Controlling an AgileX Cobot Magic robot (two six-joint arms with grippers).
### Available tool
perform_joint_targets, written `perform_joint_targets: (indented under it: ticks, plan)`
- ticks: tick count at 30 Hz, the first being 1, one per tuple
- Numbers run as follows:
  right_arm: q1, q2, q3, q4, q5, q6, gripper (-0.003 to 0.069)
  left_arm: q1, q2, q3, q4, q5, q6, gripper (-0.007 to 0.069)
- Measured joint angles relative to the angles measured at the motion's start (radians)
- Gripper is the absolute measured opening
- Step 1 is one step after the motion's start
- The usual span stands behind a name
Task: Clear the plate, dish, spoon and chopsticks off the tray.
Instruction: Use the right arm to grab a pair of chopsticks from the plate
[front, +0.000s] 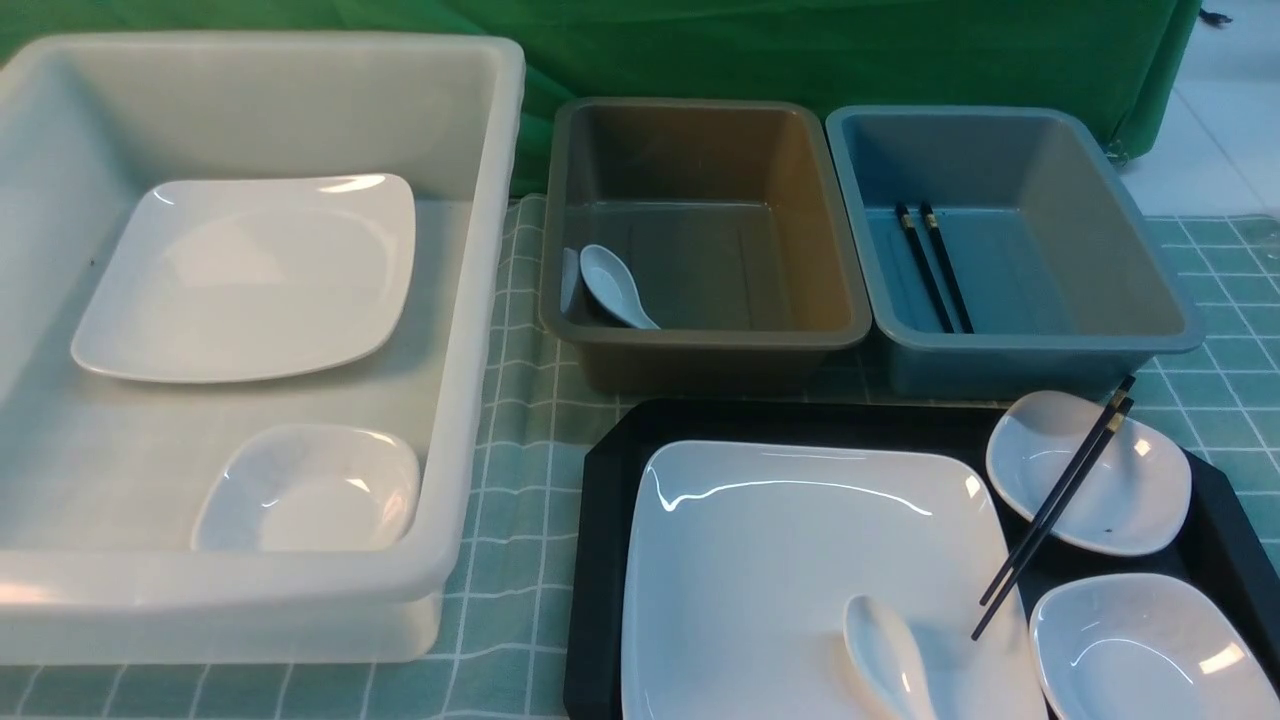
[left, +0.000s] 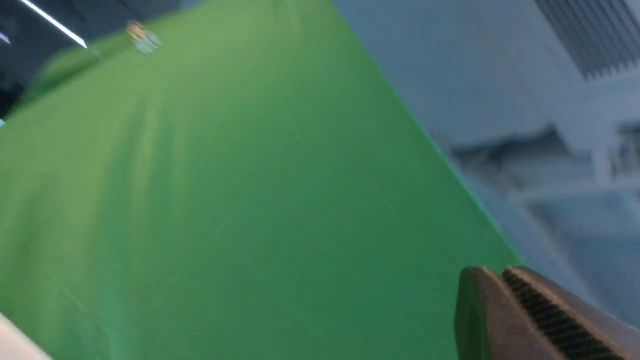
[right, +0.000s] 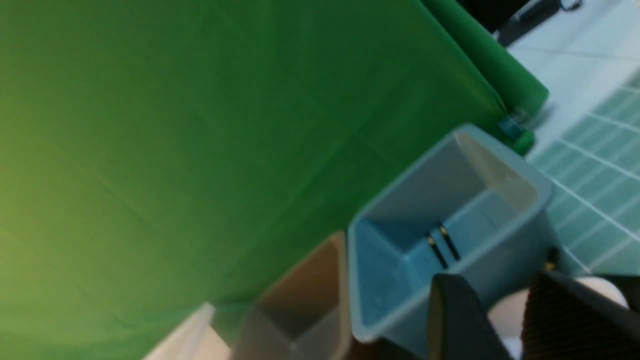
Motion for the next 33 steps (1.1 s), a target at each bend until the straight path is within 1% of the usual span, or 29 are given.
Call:
perform_joint_targets:
  ticks: [3, 4, 5, 6, 8, 10, 11, 13, 15, 16, 17, 19, 21, 22, 24, 26, 28, 30, 31, 33]
  plan:
    - [0.000, 0.000, 0.000, 0.002, -0.062, 0.036, 0.0245, 0.000, 0.130, -0.158, 0.061, 0.203, -0.001, 0.0017]
    - [0.000, 0.000, 0.000, 0.002, -0.083, 0.041, 0.0245, 0.000, 0.181, -0.211, 0.072, 0.304, 0.011, 0.0017]
    - [0.000, 0.000, 0.000, 0.002, -0.086, 0.043, 0.0244, 0.000, 0.191, -0.222, 0.074, 0.304, 0.015, 0.0017]
    - [0.005, 0.000, -0.011, -0.010, -0.068, 0.058, 0.0230, 0.000, 0.265, -0.291, 0.081, 0.429, 0.068, 0.0017]
    - [0.019, 0.015, -0.073, -0.044, 0.067, 0.048, 0.0174, 0.000, 0.363, -0.380, 0.074, 0.616, 0.177, 0.0017]
    - [0.040, 0.066, -0.189, -0.086, 0.267, -0.025, 0.0082, 0.000, 0.473, -0.448, 0.046, 0.781, 0.294, 0.0017]
    - [0.051, 0.098, -0.242, -0.099, 0.343, -0.064, 0.0055, 0.000, 0.526, -0.485, 0.024, 0.878, 0.361, 0.0017]
    - [0.077, 0.211, -0.386, -0.116, 0.523, -0.165, 0.0032, 0.000, 0.622, -0.523, -0.034, 0.988, 0.441, 0.0017]
    - [0.095, 0.324, -0.488, -0.127, 0.632, -0.242, 0.0025, -0.001, 0.703, -0.545, -0.098, 1.053, 0.510, 0.0017]
    - [0.106, 0.421, -0.583, -0.144, 0.731, -0.288, 0.0021, -0.005, 0.745, -0.551, -0.131, 1.076, 0.556, 0.0011]
    - [0.108, 0.435, -0.594, -0.147, 0.742, -0.293, 0.0020, -0.008, 0.757, -0.553, -0.140, 1.078, 0.561, 0.0009]
    - [0.113, 0.602, -0.704, -0.169, 0.860, -0.340, 0.0020, -0.043, 0.812, -0.557, -0.164, 1.090, 0.601, 0.0004]
    - [0.113, 0.804, -0.822, -0.157, 0.985, -0.426, 0.0019, -0.125, 0.864, -0.557, -0.145, 1.090, 0.609, 0.0001]
    - [0.113, 0.879, -0.864, -0.138, 1.027, -0.458, 0.0019, -0.201, 0.885, -0.557, -0.103, 1.091, 0.594, 0.0000]
    - [0.113, 1.045, -0.959, -0.102, 1.109, -0.515, 0.0019, -0.312, 0.913, -0.557, -0.018, 1.096, 0.521, 0.0001]
    - [0.111, 1.177, -1.043, -0.082, 1.154, -0.543, 0.0019, -0.444, 0.945, -0.557, 0.108, 1.110, 0.426, 0.0001]
    - [0.093, 1.276, -1.110, -0.070, 1.175, -0.550, 0.0019, -0.547, 0.966, -0.557, 0.184, 1.131, 0.360, 0.0001]
    - [0.050, 1.377, -1.178, -0.064, 1.190, -0.540, 0.0020, -0.600, 0.974, -0.557, 0.217, 1.132, 0.332, 0.0001]
    - [0.028, 1.427, -1.208, -0.064, 1.191, -0.521, 0.0027, -0.611, 0.974, -0.557, 0.220, 1.132, 0.327, 0.0001]
    - [-0.004, 1.517, -1.253, -0.066, 1.191, -0.465, 0.0073, -0.621, 0.974, -0.557, 0.229, 1.131, 0.319, 0.0001]
